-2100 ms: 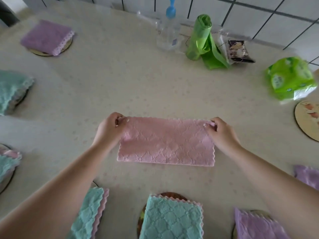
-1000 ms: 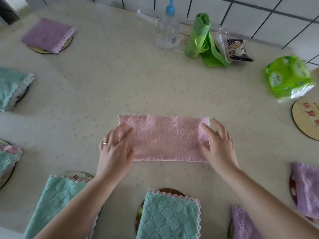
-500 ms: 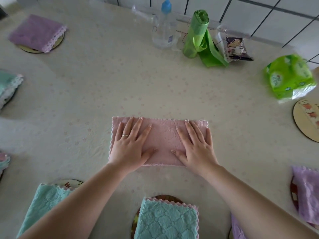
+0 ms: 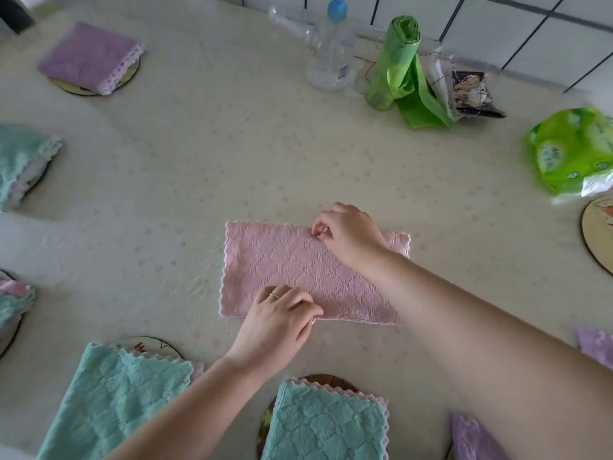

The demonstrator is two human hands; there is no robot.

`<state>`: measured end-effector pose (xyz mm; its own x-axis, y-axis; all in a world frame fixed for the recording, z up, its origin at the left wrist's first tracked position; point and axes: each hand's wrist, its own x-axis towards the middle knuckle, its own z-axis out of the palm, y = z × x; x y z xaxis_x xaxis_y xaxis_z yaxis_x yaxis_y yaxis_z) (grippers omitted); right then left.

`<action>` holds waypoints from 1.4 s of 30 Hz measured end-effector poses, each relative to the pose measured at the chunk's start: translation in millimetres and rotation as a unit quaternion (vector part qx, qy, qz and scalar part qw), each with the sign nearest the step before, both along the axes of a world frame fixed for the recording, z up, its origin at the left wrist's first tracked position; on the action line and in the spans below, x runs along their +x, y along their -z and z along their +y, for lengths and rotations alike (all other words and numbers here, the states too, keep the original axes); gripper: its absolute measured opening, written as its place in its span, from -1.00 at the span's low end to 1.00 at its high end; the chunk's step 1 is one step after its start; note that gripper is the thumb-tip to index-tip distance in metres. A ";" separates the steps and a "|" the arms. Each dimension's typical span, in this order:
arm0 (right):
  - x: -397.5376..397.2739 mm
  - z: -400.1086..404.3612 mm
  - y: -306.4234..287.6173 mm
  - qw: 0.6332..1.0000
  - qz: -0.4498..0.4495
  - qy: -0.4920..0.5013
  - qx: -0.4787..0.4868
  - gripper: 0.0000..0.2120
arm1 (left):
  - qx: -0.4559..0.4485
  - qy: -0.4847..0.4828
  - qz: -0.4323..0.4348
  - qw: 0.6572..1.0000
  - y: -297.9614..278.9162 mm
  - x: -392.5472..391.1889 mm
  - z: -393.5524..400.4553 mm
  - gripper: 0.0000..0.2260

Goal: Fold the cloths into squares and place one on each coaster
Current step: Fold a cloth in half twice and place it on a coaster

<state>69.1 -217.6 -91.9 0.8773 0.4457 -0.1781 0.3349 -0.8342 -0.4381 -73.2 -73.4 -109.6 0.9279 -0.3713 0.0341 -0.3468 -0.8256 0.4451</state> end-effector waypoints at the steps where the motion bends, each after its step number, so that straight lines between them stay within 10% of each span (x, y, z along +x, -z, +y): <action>1: 2.5 1.2 -1.0 1.000 0.000 -0.017 -0.014 -0.85 | 0.003 0.000 -0.001 1.000 -0.1 1.4 -0.6 -0.88; 14: -30.0 -65.6 4.2 0.988 0.098 0.115 -0.019 -0.91 | 0.107 -0.041 -0.018 0.993 -14.8 86.2 44.6 -0.85; 22: -61.3 -99.9 17.8 0.969 -0.163 -0.185 0.004 -0.79 | 0.065 0.062 -0.051 0.995 -2.1 45.7 65.9 -0.77; 28: -62.0 -89.1 24.7 0.977 -0.170 -0.129 0.026 -0.85 | 0.029 0.062 -0.029 0.997 10.8 36.1 67.3 -0.71; 42: -116.9 -81.0 -3.9 0.990 0.047 0.029 0.132 -0.81 | -0.089 -0.069 0.031 0.993 -6.8 -9.5 53.4 -0.73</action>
